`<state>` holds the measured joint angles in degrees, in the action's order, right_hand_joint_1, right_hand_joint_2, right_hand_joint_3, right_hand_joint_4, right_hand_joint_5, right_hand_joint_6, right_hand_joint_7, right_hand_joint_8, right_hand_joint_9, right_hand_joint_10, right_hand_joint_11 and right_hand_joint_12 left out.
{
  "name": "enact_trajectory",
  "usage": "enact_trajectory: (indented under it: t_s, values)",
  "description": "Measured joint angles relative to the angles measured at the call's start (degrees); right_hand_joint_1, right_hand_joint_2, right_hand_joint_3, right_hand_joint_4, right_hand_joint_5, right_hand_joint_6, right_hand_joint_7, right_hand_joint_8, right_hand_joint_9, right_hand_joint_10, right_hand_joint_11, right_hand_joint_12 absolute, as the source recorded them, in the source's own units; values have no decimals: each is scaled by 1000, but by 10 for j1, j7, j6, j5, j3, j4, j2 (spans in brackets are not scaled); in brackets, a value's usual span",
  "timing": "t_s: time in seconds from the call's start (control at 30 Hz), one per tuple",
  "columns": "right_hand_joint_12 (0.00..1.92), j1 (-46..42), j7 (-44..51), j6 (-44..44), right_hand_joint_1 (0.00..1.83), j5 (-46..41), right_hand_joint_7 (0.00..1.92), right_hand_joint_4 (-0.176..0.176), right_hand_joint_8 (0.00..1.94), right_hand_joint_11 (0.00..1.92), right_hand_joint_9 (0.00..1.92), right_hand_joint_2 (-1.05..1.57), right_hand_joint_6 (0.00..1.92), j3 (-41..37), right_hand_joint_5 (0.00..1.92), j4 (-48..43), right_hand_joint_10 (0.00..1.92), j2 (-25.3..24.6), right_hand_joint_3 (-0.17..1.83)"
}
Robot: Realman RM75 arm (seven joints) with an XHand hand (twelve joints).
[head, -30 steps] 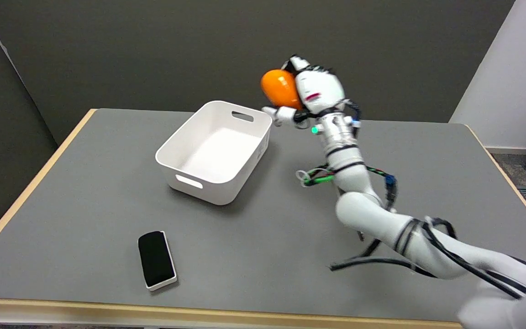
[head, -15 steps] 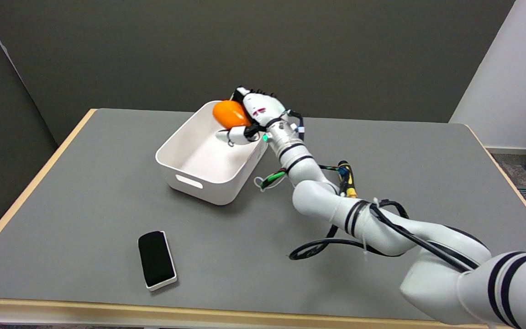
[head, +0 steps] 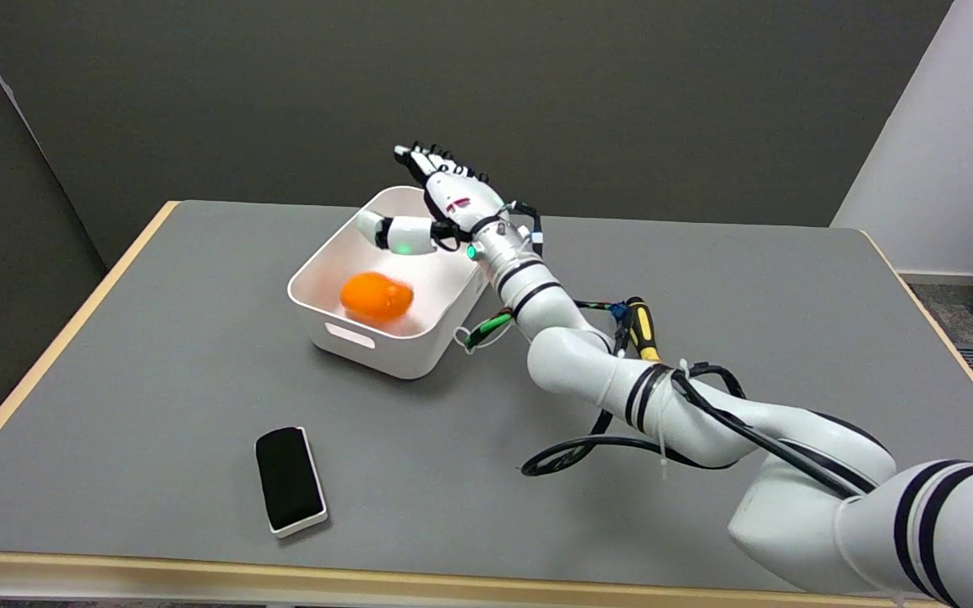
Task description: Place mango into white box.
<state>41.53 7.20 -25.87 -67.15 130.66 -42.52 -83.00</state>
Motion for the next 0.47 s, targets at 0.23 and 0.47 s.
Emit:
enact_trajectory:
  t_s: [0.23, 0.47]
  values:
    - [1172, -16, -10, -19, 208, 0, 98, 15, 188, 93, 36, 606, 183, -16, 79, -48, 584, 18, 940]
    - [1188, -71, -41, -73, 205, -27, 109, -18, 238, 98, 43, 643, 173, -73, 79, -147, 640, 70, 947]
